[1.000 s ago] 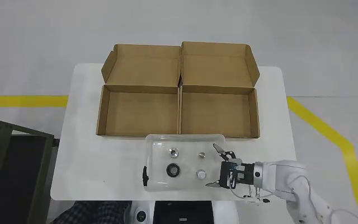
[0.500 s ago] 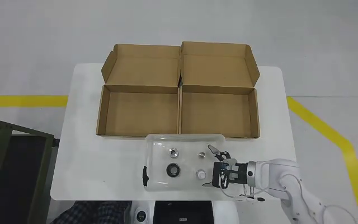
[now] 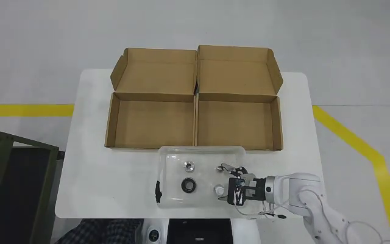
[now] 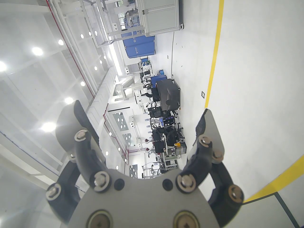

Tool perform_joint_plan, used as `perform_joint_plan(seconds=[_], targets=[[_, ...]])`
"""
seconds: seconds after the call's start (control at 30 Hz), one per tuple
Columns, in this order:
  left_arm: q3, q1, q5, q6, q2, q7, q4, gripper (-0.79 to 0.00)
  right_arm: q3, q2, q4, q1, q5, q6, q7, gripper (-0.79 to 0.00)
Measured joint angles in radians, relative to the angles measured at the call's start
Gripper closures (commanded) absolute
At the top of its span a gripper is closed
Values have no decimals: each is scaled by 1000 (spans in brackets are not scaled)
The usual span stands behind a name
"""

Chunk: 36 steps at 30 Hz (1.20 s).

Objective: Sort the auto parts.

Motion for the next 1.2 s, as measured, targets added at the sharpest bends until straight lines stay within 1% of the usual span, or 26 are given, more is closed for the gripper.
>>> perform_joint_plan(seconds=[0.03,0.07,0.1,0.13,0.37,0.47,0.53,0.57,0.63,0.67,0.93,1.2], targets=[[0,0,0,0,0,0,0,-785,-4,0,0,1,-1,-1,3,-474],[0,0,0,0,0,0,0,-785,-8,1,1,2,-3,-1,5,-468],[0,0,0,0,0,0,0,-785,-12,1,2,4,-4,-1,8,-416],[0,0,0,0,0,0,0,-785,-16,1,3,6,-4,-1,10,-391],[0,0,0,0,0,0,0,-785,-37,4,7,17,-4,-1,19,-376],[0,0,0,0,0,0,0,-785,-44,5,11,21,-5,-5,23,-332],[0,0,0,0,0,0,0,-785,-48,6,13,24,-5,-7,26,-222],[0,0,0,0,0,0,0,-785,-50,7,14,26,-4,-8,26,-145],[0,0,0,0,0,0,0,-785,-54,8,17,30,-2,-11,28,-25],[0,0,0,0,0,0,0,-785,-55,8,17,31,-1,-12,28,0],[0,0,0,0,0,0,0,-785,-59,14,2,39,30,-37,16,0],[0,0,0,0,0,0,0,-785,-43,25,-17,52,91,-38,-19,0]])
